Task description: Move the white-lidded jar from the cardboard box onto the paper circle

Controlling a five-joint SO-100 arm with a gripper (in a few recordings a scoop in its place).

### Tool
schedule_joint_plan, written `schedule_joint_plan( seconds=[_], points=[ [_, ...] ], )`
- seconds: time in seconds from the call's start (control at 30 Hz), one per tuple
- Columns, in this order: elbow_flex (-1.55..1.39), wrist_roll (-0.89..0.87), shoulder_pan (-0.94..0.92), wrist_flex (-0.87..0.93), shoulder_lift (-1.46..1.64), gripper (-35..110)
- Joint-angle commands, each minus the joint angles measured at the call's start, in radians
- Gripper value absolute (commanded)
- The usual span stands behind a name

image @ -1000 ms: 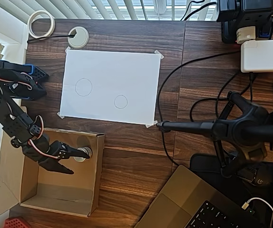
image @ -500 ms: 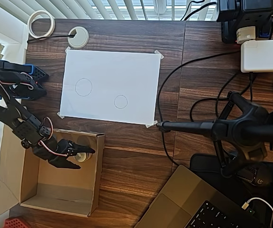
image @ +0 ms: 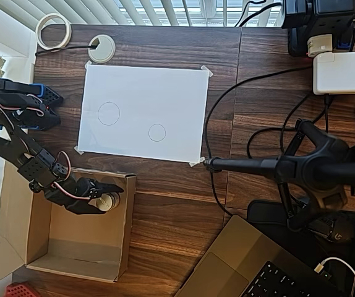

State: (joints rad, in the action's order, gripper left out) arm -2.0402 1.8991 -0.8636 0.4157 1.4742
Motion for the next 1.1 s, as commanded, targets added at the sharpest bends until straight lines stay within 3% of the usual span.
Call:
schedule_joint_plan(
  seconds=[0.0, 0.33, 1.07],
  points=[
    [0.069, 0.020, -0.009, 0.023, 0.040, 40],
    [0.078, 0.014, -0.009, 0.023, 0.041, 38],
    [0.074, -0.002, 0.011, 0.021, 0.143, 6]
  ],
)
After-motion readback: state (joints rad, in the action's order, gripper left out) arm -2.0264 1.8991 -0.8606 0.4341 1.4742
